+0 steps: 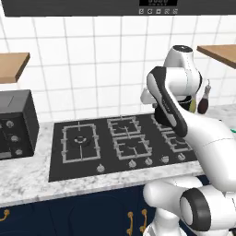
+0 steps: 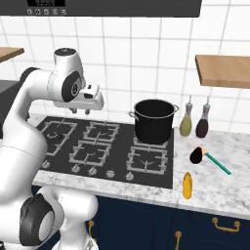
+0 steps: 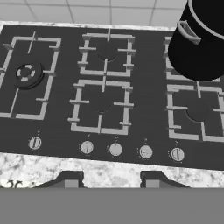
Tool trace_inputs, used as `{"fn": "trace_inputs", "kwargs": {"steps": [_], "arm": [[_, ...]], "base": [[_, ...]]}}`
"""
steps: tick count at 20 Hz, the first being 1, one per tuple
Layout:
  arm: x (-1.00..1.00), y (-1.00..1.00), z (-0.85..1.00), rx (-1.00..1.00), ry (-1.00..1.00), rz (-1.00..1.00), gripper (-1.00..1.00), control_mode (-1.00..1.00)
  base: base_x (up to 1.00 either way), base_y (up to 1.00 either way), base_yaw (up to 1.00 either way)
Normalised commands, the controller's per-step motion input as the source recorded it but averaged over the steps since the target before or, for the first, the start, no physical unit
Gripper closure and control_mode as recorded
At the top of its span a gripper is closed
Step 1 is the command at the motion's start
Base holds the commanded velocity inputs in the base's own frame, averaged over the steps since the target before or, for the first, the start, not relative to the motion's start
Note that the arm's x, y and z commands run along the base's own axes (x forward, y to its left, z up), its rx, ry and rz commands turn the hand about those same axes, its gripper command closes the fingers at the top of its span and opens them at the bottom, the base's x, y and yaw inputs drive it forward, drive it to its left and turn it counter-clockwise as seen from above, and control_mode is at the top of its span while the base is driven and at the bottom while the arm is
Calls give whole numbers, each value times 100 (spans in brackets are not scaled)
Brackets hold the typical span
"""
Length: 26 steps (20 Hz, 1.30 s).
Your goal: Put the corn and avocado in the pot. Retrieve the spatula and lightly stir the vegetables in the pot.
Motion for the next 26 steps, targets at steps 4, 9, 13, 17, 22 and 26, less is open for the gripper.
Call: {"fn": "trace_inputs", "kwargs": {"steps": [4,9,13,17,22,26], "arm": [[0,0,0,0,0,0,-100,100],[0,0,0,0,0,0,-100,100],[0,0,0,0,0,0,-100,100],[0,0,0,0,0,0,-100,100],[0,0,0,0,0,0,-100,100],[0,0,0,0,0,0,-100,100]], "base": [[0,-24,0],[0,-80,0],[0,-84,-1],[1,-72,0],[46,-42,0],[91,-13,-4]]}}
